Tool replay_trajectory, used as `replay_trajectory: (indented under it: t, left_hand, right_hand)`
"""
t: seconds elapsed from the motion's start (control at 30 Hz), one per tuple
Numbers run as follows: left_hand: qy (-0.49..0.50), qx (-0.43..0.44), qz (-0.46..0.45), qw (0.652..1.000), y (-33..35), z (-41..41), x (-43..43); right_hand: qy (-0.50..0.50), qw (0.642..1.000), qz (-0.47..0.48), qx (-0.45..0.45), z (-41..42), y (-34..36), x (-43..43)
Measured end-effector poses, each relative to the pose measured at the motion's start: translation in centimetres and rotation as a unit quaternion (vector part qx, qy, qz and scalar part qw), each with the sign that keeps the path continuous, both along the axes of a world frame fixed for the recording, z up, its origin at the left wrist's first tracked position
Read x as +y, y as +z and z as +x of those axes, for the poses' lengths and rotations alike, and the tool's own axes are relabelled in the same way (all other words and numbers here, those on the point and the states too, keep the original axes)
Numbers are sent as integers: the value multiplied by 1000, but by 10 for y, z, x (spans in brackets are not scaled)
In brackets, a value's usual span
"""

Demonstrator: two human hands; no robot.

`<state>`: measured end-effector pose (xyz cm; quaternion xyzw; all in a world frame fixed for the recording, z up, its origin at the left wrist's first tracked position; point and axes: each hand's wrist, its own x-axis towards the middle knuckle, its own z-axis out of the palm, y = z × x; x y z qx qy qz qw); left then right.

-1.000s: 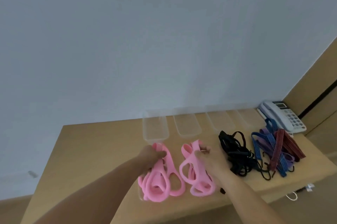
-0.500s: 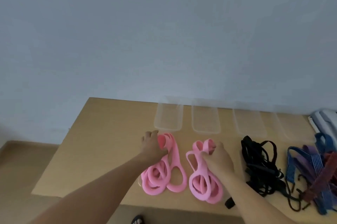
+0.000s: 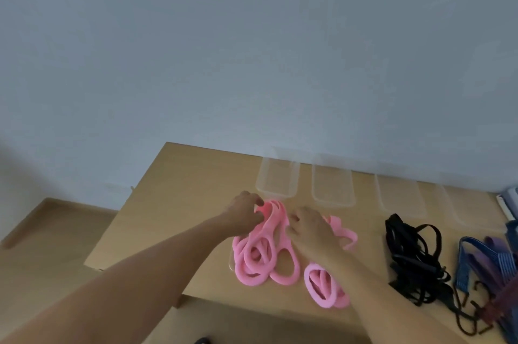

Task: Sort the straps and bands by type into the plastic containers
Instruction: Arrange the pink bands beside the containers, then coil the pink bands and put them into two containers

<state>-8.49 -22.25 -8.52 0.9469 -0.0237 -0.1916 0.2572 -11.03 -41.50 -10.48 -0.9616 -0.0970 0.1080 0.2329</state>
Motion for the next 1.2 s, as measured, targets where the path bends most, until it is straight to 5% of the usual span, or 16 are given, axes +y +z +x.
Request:
replay_trajectory:
  t: [0.2, 0.53, 0.7, 0.9, 1.2]
  left_hand:
    - [-56, -11, -17, 998, -1, 12, 32]
    - [-134, -6, -49, 990, 0, 11, 48]
    - [-149, 17, -77, 986, 18, 9, 49]
    - [-118, 80, -166, 976, 42, 8, 43]
    - [-43, -19, -318, 947, 112, 21, 29]
  right_hand:
    - [96, 994, -6, 54, -22, -13, 39]
    - [132, 987, -87, 23, -39, -27, 57]
    - [105, 993, -41, 43, -32, 4, 51]
    - [36, 998, 29, -42, -6, 56, 32]
    - [-33, 962, 230, -143, 27, 142, 25]
